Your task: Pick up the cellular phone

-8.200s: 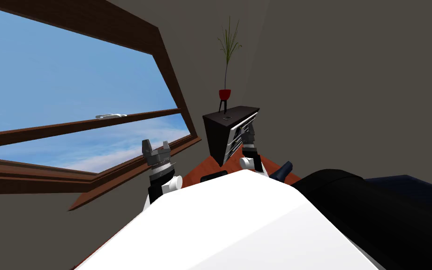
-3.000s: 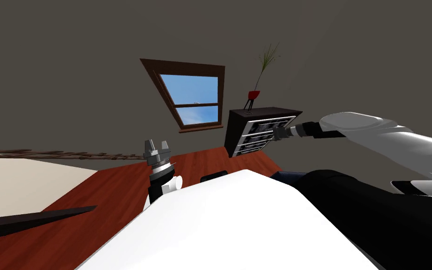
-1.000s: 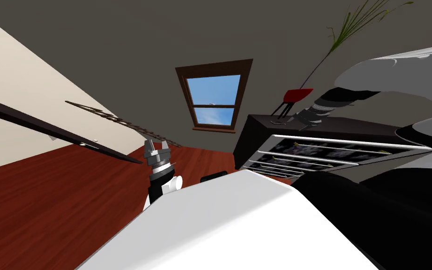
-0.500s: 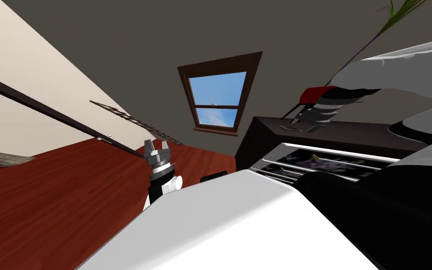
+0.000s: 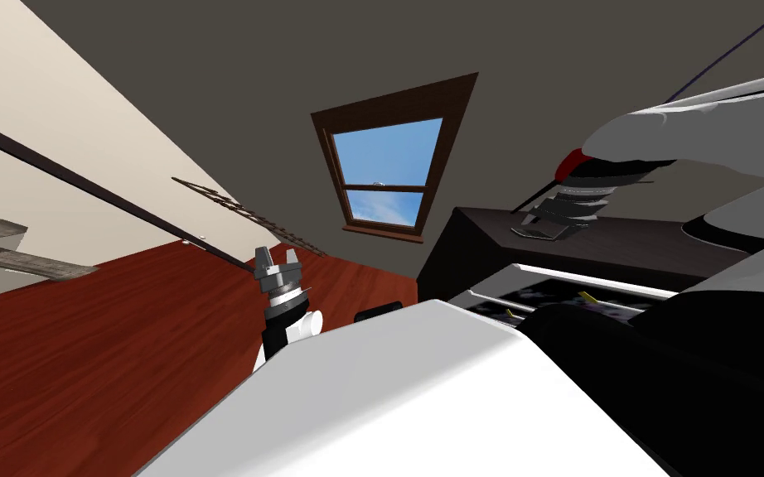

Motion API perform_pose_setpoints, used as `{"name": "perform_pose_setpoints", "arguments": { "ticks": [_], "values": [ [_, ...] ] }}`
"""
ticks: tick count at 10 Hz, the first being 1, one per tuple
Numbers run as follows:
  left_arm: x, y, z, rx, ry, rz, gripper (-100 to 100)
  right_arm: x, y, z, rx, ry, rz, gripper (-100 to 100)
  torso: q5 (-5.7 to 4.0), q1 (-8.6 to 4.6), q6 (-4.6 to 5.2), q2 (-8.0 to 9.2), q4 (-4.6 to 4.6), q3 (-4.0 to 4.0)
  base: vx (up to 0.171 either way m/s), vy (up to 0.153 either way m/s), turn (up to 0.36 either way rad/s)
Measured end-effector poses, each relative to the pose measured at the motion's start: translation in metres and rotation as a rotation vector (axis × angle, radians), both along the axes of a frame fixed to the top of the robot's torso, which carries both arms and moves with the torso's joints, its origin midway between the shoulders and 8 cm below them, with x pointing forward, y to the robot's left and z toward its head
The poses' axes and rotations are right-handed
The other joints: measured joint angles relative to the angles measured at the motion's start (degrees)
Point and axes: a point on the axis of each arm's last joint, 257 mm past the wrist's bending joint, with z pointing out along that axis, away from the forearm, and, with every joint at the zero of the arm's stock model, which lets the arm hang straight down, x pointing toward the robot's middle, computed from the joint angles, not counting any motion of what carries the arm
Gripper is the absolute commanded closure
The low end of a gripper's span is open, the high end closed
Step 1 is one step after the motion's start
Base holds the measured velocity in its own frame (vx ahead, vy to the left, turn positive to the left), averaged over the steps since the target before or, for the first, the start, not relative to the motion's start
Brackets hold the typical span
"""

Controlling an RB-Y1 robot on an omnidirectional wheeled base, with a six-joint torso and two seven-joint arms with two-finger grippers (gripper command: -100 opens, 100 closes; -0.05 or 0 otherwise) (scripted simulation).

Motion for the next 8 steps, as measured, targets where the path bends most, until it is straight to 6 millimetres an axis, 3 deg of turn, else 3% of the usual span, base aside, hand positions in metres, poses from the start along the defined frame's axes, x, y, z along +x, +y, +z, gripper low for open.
{"name": "perform_pose_setpoints", "arguments": {
  "ticks": [1,4,5,8],
  "values": [
    [0.000,0.000,0.000,0.000,0.000,0.000,0,0.000,0.000,0.000,0.000,0.000,0.000,-100,0.02,0.06,0.00,0.06,0.02,0.04,-0.007,0.010,0.063],
    [0.000,0.000,0.000,0.000,0.000,0.000,0,-0.010,-0.013,-0.018,0.001,-0.005,-0.012,-100,0.03,0.13,0.01,0.18,0.05,0.11,-0.015,0.011,0.034],
    [0.000,0.000,0.000,0.000,0.000,0.000,0,-0.010,-0.013,-0.019,-0.001,-0.007,-0.013,100,0.05,0.12,0.01,0.16,0.05,0.10,0.000,0.000,0.000],
    [0.000,0.000,0.000,0.000,0.000,0.000,0,-0.011,-0.014,-0.019,0.000,-0.007,-0.015,100,0.02,0.08,-0.05,0.10,0.03,0.06,0.000,0.000,0.000]
  ]
}}
